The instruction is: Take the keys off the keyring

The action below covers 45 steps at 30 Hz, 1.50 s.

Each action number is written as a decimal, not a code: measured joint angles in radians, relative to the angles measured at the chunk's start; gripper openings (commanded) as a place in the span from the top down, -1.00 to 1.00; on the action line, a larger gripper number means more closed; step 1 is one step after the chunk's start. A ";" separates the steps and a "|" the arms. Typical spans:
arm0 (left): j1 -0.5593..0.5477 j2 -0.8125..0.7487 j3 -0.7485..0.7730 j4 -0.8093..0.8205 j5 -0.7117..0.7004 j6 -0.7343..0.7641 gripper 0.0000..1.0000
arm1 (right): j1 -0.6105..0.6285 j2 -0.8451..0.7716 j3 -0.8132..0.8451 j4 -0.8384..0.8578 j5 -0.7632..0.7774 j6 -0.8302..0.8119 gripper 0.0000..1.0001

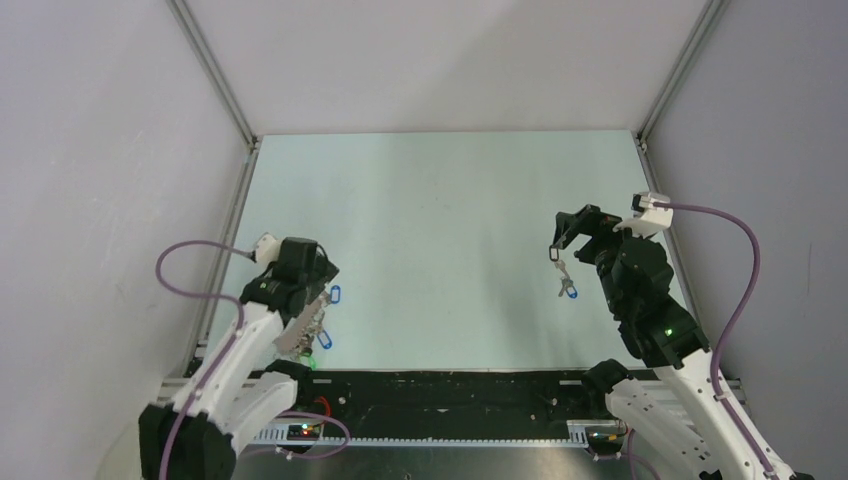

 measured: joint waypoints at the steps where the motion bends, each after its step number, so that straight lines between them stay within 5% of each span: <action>1: 0.000 0.068 0.018 -0.035 0.003 -0.010 -0.73 | -0.001 0.000 0.000 0.000 -0.001 0.000 -0.99; 8: -0.027 0.302 0.148 -0.218 -0.001 -0.087 -0.37 | -0.013 -0.009 0.000 0.000 -0.015 0.001 -0.99; 22: -0.054 0.414 0.180 -0.299 0.024 -0.388 -0.17 | -0.039 -0.022 0.000 0.000 -0.048 0.008 -0.99; 33: -0.034 0.613 0.230 -0.253 0.017 -0.464 -0.10 | -0.053 -0.022 0.000 0.000 -0.084 0.008 -0.99; 37: 0.001 0.629 0.197 -0.203 0.021 -0.474 0.16 | -0.055 -0.024 0.000 0.000 -0.093 0.008 -0.99; 42: 0.022 0.617 0.152 -0.143 0.037 -0.488 0.89 | -0.057 -0.026 0.000 0.000 -0.093 0.008 -0.99; 45: 0.022 0.580 0.130 -0.121 0.038 -0.489 0.99 | -0.057 -0.026 0.000 0.000 -0.093 0.008 -0.99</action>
